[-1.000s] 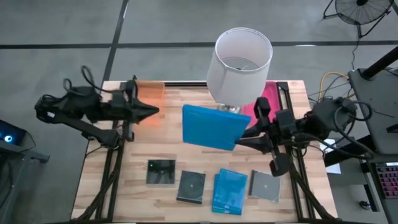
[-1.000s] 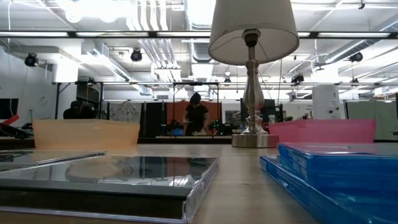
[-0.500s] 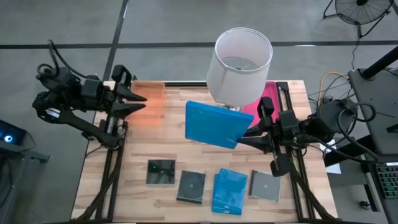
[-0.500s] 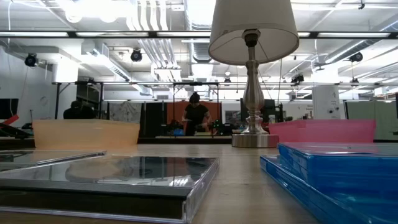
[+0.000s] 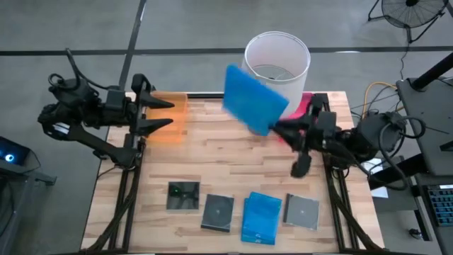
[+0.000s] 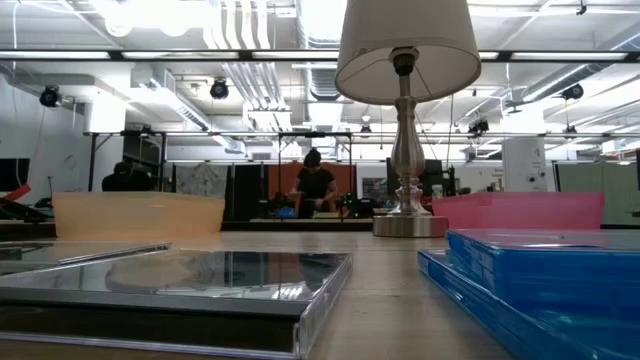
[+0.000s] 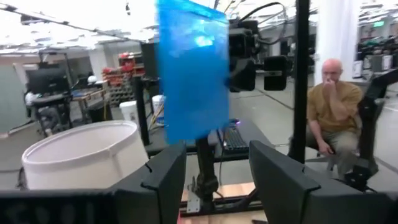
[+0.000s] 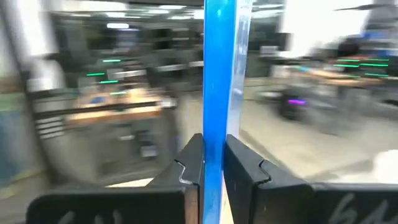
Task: Pick & place jewel cases by type
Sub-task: Put the blue cd case into the orange bin
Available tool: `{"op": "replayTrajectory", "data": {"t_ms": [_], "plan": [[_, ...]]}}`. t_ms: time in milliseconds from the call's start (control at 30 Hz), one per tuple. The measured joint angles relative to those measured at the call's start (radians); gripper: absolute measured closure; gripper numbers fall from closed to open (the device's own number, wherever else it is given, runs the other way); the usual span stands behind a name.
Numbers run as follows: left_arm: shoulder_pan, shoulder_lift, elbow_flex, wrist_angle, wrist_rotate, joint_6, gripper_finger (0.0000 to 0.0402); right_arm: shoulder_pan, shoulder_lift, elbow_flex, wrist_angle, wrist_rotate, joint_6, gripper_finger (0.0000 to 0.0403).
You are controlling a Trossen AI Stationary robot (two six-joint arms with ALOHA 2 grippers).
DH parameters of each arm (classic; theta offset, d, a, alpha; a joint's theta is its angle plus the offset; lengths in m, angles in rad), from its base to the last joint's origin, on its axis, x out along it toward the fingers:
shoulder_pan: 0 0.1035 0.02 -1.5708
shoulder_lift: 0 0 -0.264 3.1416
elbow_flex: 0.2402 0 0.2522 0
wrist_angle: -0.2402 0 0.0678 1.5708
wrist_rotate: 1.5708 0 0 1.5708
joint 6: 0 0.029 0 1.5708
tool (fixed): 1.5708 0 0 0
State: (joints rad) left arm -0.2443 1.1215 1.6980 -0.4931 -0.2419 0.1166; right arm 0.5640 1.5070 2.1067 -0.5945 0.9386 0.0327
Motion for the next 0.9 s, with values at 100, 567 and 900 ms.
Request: {"op": "replayTrajectory", "data": {"t_ms": [100,567,900], "plan": [[0.0,0.002,-0.001,-0.003,-0.013,-0.01,0.0241,0.0,-0.001,0.0,0.002,0.189,-0.027,0.0374],[0.0,0.0,-0.015,-0.024,-0.016,-0.045,0.0241,0.0,-0.002,0.001,0.007,0.479,-0.058,0.0374],[0.0,0.006,-0.017,-0.024,-0.015,-0.047,0.0241,-0.006,-0.028,0.001,0.007,0.005,-0.038,0.0374]]}}
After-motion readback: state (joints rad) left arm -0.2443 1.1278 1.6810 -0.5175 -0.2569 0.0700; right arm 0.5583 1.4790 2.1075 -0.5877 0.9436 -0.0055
